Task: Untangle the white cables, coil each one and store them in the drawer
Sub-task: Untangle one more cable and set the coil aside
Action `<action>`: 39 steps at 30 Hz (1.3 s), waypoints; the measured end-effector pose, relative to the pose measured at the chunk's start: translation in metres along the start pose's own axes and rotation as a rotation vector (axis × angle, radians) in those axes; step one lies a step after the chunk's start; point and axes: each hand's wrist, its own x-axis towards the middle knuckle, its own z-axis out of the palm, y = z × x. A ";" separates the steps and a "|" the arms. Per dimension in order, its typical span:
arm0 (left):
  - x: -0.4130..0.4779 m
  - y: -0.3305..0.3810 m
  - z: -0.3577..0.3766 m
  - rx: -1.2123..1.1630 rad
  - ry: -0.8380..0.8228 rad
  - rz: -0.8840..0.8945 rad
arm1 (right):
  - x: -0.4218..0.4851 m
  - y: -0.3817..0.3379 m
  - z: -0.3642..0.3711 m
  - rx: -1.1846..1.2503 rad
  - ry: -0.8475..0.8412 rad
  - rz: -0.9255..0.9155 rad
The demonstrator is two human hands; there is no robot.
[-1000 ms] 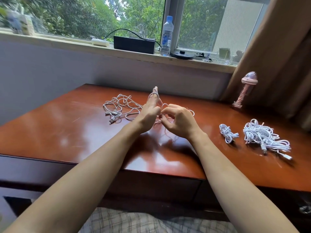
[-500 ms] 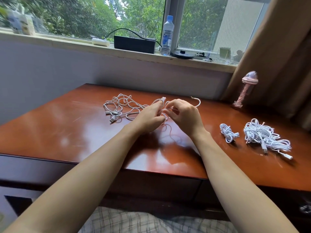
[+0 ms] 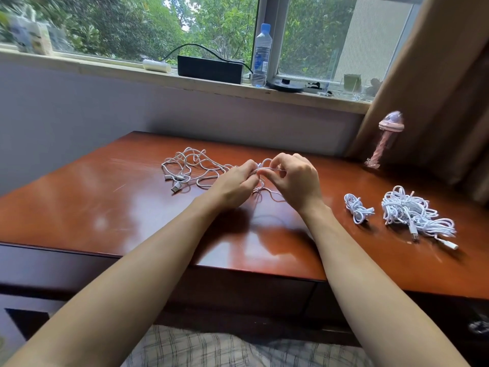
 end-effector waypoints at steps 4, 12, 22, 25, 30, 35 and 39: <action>0.001 -0.002 0.000 -0.071 0.004 0.016 | 0.000 0.003 0.002 0.047 -0.030 -0.049; -0.004 0.018 -0.003 -0.614 -0.044 -0.056 | -0.001 0.007 0.002 0.282 -0.118 0.099; -0.003 0.028 -0.011 -1.007 -0.175 -0.153 | -0.003 0.004 0.002 0.516 -0.291 0.373; -0.003 0.028 -0.012 -1.093 -0.199 -0.167 | -0.005 0.003 0.003 0.472 -0.326 0.353; 0.001 0.029 -0.009 -1.219 -0.193 -0.202 | -0.006 0.002 0.003 0.363 -0.338 0.289; 0.004 0.026 -0.013 -1.236 -0.073 -0.217 | -0.003 0.000 0.000 0.350 -0.305 0.282; 0.006 0.022 -0.016 -1.270 0.001 -0.200 | -0.004 -0.001 0.002 0.360 -0.358 0.293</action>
